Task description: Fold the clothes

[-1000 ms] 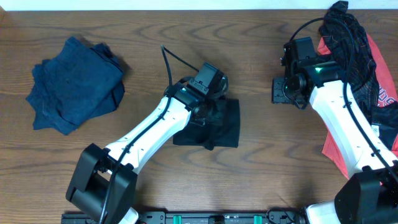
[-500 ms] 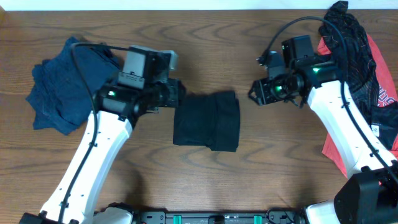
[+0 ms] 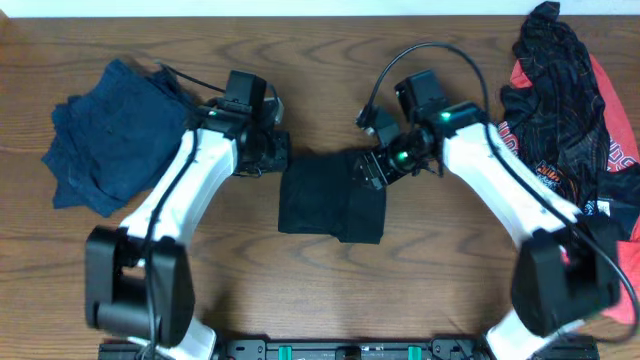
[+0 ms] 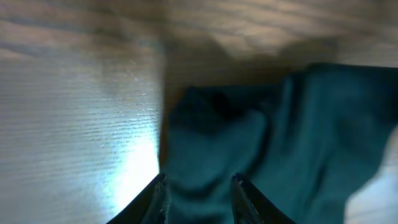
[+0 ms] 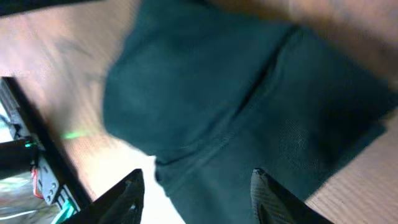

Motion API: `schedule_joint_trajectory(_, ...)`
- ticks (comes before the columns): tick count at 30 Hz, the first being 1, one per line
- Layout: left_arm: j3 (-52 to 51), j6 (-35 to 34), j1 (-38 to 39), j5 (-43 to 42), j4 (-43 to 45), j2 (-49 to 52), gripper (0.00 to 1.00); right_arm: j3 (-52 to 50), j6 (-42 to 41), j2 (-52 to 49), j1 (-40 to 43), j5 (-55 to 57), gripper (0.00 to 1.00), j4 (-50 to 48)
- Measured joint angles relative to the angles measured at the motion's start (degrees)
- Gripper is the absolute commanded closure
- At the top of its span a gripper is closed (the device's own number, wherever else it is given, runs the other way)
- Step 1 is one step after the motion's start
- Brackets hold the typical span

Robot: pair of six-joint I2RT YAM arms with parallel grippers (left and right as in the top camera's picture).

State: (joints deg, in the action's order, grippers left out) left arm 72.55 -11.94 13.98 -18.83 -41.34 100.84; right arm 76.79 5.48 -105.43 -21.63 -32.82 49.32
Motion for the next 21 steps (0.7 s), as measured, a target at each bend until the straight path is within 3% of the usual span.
schedule_joint_trajectory(7, 0.0, 0.1, 0.0, 0.3, 3.8, 8.2, 0.66, 0.0, -3.7, -8.9, 0.0, 6.9, 0.48, 0.0)
schedule_joint_trajectory(13, 0.0, -0.1, -0.1, 1.2, 2.7, 11.9, 0.67, 0.0, -8.7, -10.0, 0.1, 17.2, 0.47, -1.6)
schedule_joint_trajectory(16, 0.5, -1.8, -0.1, 1.2, -1.4, 12.3, 0.8, 0.0, -10.1, -10.0, 0.2, 21.2, 0.48, -4.3)
schedule_joint_trajectory(21, 0.5, -6.3, 0.0, 1.3, -14.4, 12.4, 0.81, 0.0, -11.1, -10.0, 0.5, 24.8, 0.47, -10.0)
